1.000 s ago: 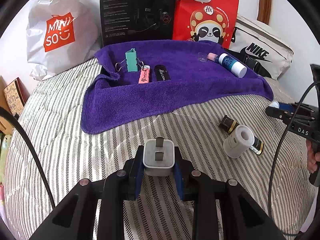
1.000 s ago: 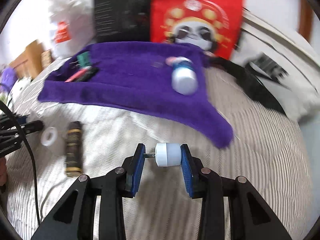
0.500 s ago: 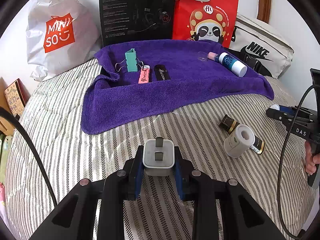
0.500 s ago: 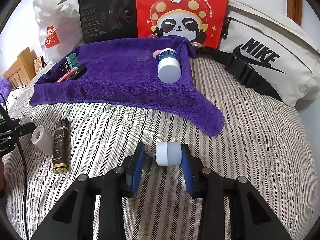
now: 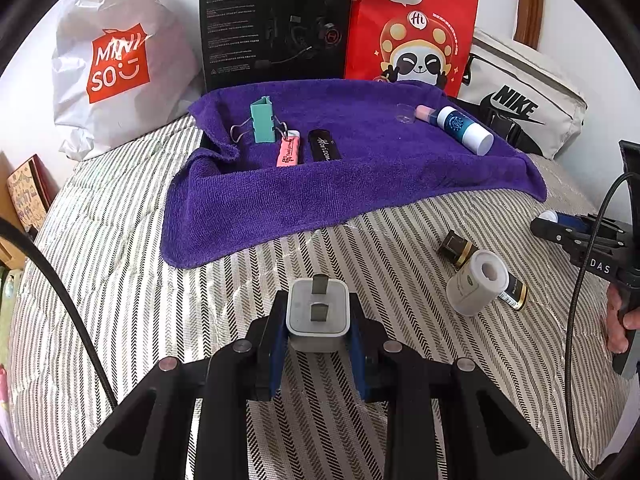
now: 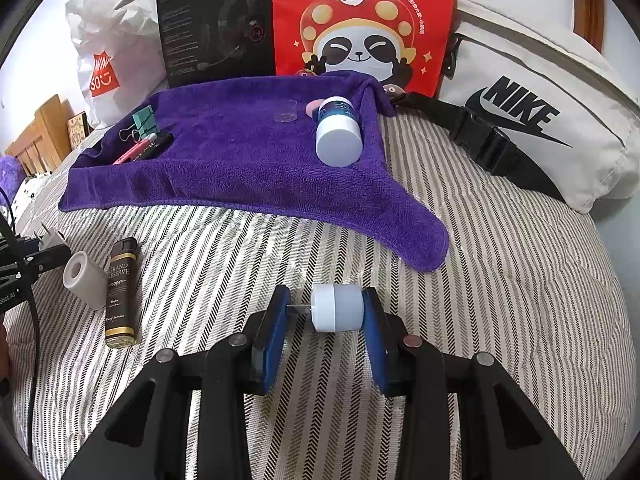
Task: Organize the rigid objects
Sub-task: 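Lift the white cylinder in the right tool while the left tool lifts the charger, then carry the white cylinder over the purple towel with the right tool while the left tool holds the charger, then lower the white cylinder onto the towel by the bottle and open the right tool, then lower the white plug charger onto the towel and open the left tool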
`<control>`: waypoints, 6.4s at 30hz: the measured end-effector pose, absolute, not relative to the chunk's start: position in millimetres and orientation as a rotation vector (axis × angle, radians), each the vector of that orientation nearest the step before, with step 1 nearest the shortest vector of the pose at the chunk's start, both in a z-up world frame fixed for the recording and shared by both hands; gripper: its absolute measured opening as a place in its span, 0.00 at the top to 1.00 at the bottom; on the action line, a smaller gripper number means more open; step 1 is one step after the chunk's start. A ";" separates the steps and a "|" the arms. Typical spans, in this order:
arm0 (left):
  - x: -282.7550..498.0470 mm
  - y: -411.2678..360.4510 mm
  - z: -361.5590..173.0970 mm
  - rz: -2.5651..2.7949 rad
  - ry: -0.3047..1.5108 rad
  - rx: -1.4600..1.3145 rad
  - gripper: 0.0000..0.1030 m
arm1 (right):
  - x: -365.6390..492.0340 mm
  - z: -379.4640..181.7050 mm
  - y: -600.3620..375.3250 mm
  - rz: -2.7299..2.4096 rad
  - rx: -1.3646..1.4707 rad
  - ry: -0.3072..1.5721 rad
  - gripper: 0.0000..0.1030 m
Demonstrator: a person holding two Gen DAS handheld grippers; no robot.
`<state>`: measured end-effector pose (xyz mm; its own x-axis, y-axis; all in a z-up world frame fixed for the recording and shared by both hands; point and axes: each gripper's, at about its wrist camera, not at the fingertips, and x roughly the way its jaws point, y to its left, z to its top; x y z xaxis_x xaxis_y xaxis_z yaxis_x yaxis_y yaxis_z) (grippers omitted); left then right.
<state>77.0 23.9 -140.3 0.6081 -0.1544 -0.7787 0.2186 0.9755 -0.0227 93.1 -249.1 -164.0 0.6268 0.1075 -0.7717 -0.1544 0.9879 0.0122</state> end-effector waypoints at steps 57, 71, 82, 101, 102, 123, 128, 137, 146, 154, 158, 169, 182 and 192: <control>74.4 23.4 -121.4 -0.225 0.873 0.021 0.76 | 83.1 -104.8 -227.2 0.235 -0.014 0.829 0.66; 75.0 45.6 -86.2 -0.155 0.809 -0.072 0.76 | 91.8 -88.3 -203.4 0.316 -0.046 0.822 0.66; 86.8 60.2 -87.0 -0.155 0.775 -0.088 0.76 | 144.8 -86.5 -201.9 0.325 -0.066 0.788 0.65; 99.4 81.9 -97.9 -0.151 0.799 -0.138 0.76 | 259.4 -134.7 -175.6 0.278 -0.118 0.885 0.65; 99.2 82.3 -98.8 -0.147 0.801 -0.128 0.76 | 262.7 -136.9 -175.3 0.276 -0.112 0.895 0.65; 80.2 89.5 -96.2 -0.140 0.810 -0.123 0.76 | 272.9 -150.9 -178.8 0.272 -0.119 0.945 0.55; 81.4 81.3 -93.1 -0.152 0.811 -0.124 0.76 | 251.5 -146.4 -182.9 0.300 -0.098 0.964 0.49; 103.5 51.8 -94.1 -0.203 0.830 -0.146 0.76 | 193.6 -111.7 -209.7 0.306 -0.070 0.905 0.49; 154.9 28.2 -98.3 -0.215 0.841 -0.167 0.76 | 141.6 -97.5 -250.3 0.258 -0.051 0.858 0.49; 210.4 2.5 -106.3 -0.229 0.880 -0.173 0.76 | 121.7 -106.6 -282.4 0.224 0.039 0.877 0.49; 229.8 -20.7 -114.8 -0.244 0.908 -0.120 0.76 | 121.6 -109.3 -287.7 0.219 0.043 0.881 0.49; 253.3 -46.8 -135.5 -0.230 0.961 -0.011 0.76 | 121.6 -114.6 -292.0 0.206 0.021 0.901 0.49; 249.7 -59.7 -133.3 -0.218 0.971 0.091 0.71 | 111.6 -110.8 -287.7 0.222 0.026 0.892 0.49; 230.8 -52.1 -121.0 -0.251 1.015 0.032 0.65 | 96.2 -102.8 -295.7 0.220 0.061 0.869 0.49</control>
